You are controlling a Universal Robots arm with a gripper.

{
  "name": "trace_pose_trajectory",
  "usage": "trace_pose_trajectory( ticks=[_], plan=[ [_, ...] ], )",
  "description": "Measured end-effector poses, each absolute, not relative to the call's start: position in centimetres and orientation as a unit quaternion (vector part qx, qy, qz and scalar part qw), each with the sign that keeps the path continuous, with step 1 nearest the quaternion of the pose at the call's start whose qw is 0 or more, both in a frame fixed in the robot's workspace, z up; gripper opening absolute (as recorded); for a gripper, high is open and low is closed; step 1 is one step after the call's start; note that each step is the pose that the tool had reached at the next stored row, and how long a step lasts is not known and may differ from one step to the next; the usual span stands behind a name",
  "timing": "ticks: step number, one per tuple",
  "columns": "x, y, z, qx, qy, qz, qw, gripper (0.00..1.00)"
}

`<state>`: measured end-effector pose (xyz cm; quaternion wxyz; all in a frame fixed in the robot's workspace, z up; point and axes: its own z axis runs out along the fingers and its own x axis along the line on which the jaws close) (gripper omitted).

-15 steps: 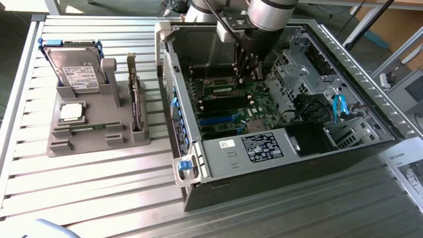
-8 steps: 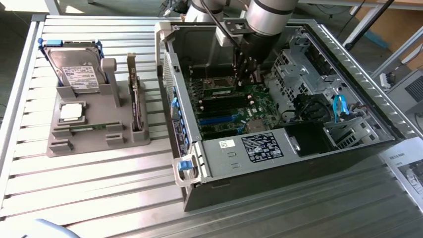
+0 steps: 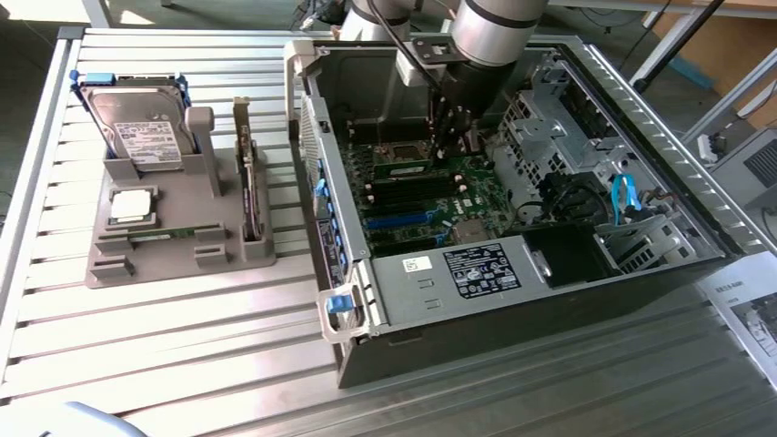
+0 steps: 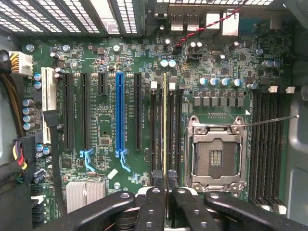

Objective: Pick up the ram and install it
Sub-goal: 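Insert the ram into the slot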

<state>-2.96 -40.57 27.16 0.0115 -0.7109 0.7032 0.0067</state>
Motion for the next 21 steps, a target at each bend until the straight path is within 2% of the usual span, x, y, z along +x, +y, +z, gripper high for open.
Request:
trace_pose_trajectory(
  ticks=[21],
  plan=[
    [-2.22, -40.57, 27.16, -0.707, 0.707, 0.007, 0.012, 0.12]
  ],
)
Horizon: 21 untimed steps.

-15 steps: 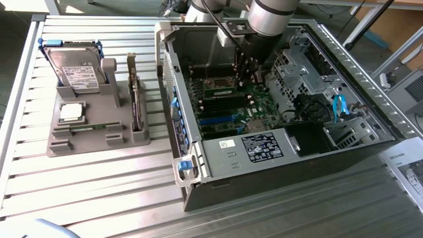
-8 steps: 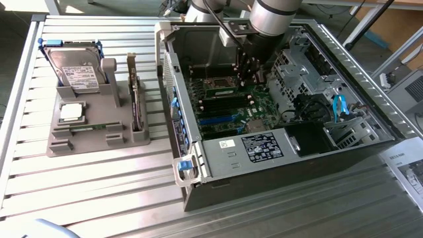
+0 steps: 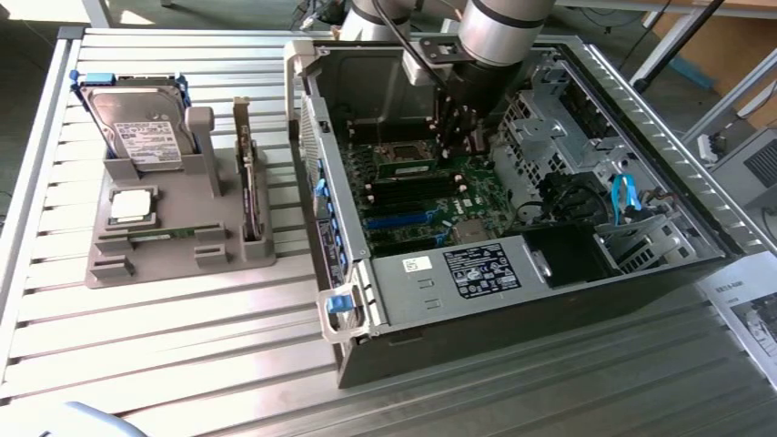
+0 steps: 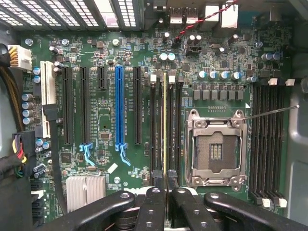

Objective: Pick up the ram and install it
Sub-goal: 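Insert the ram into the slot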

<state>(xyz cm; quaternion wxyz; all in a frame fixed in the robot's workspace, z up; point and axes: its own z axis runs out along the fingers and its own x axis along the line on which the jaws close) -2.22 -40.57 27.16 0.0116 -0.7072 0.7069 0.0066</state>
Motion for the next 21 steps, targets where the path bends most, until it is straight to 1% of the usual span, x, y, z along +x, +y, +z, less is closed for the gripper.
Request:
trace_pose_trajectory(
  ticks=[12, 21],
  plan=[
    [-2.22, -40.56, 27.14, -0.7, 0.714, 0.006, 0.012, 0.12],
    [-2.22, -40.57, 26.4, -0.7, 0.714, 0.006, 0.012, 0.12]
  ],
)
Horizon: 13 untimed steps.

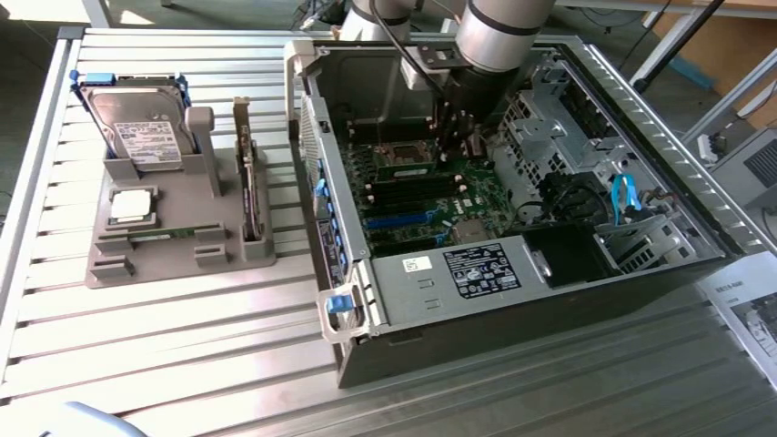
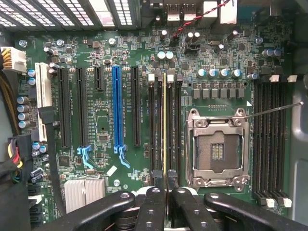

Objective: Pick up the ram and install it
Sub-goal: 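Insert the ram into the slot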

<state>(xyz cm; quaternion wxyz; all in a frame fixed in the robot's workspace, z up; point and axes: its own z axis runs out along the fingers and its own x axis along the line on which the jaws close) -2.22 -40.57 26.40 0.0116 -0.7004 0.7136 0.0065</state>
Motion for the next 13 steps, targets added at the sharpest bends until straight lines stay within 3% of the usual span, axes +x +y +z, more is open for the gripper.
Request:
trace_pose_trajectory(
  ticks=[13],
  plan=[
    [-2.2, -40.6, 25.3, -0.7, 0.714, 0.006, 0.012, 0.12]
  ],
)
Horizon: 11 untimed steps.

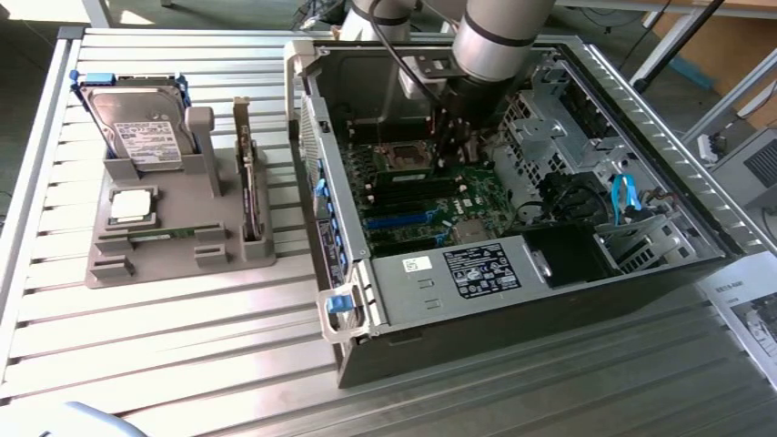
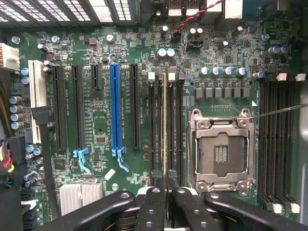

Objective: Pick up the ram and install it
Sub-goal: 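Insert the ram into the slot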

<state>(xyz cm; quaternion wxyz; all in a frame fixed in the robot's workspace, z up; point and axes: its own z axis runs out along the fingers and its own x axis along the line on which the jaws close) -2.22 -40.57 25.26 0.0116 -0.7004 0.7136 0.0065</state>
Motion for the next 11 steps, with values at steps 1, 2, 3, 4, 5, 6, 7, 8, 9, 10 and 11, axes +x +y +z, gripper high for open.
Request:
trace_pose_trajectory(
  ticks=[1, 2, 3, 4, 5, 6, 7, 8, 9, 10, 11],
  plan=[
    [-2.22, -40.57, 25.19, -0.7, 0.714, 0.006, 0.012, 0.12],
    [-2.22, -40.57, 25.12, -0.7, 0.714, 0.006, 0.012, 0.12],
    [-2.22, -40.57, 25.05, -0.7, 0.714, 0.006, 0.012, 0.12],
    [-2.22, -40.57, 25.0, -0.7, 0.714, 0.006, 0.012, 0.12],
    [-2.22, -40.57, 24.97, -0.7, 0.714, 0.006, 0.012, 0.12],
    [-2.22, -40.57, 24.97, -0.7, 0.714, 0.006, 0.011, 0.12],
    [-2.22, -40.57, 24.97, -0.7, 0.714, 0.006, 0.011, 0.12],
    [-2.22, -40.57, 24.97, -0.7, 0.714, 0.006, 0.011, 0.12],
    [-2.22, -40.57, 24.96, -0.7, 0.714, 0.006, 0.012, 0.12],
    [-2.22, -40.58, 24.95, -0.7, 0.714, 0.006, 0.012, 0.12],
    [-2.23, -40.61, 24.95, -0.7, 0.714, 0.007, 0.012, 0.12]
  ],
)
